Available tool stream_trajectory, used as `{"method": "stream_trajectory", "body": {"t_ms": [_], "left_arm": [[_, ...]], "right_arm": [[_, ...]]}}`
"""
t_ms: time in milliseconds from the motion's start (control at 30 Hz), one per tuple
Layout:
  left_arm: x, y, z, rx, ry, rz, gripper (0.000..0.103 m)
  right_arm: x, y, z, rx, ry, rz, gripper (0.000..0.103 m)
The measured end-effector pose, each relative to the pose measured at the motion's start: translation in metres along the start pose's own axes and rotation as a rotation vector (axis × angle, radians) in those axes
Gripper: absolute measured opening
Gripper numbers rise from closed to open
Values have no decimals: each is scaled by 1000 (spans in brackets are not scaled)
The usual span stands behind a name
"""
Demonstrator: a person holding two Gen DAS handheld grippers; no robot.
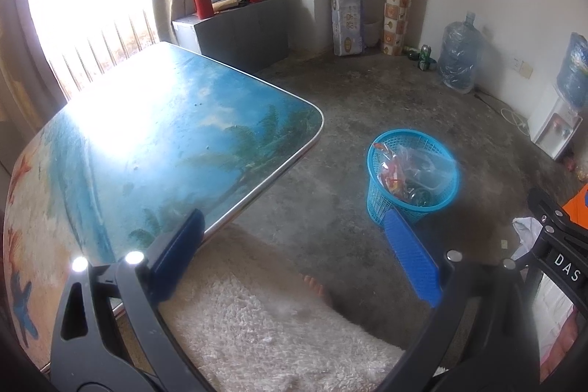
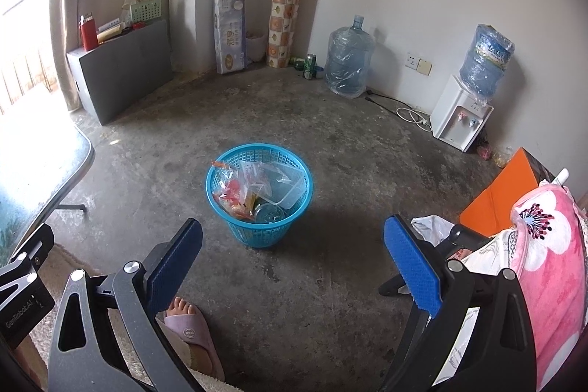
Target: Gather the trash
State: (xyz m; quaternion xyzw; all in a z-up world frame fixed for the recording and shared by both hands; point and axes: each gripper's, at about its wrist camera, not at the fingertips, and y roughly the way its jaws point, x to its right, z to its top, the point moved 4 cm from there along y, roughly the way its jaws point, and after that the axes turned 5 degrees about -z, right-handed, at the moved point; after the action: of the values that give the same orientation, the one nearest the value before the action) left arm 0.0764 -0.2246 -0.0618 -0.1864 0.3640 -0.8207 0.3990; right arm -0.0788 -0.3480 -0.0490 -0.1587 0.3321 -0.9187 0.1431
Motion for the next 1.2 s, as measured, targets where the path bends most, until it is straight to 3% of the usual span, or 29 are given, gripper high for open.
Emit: {"method": "stream_trajectory", "body": {"t_ms": [467, 1200], "left_arm": [[5, -2, -2, -12, 29, -34, 94], [4, -6, -1, -16, 40, -28, 94]], "right_arm": [[6, 0, 0, 8, 12, -8, 96], [4, -4, -2, 9, 0, -7, 96]]}}
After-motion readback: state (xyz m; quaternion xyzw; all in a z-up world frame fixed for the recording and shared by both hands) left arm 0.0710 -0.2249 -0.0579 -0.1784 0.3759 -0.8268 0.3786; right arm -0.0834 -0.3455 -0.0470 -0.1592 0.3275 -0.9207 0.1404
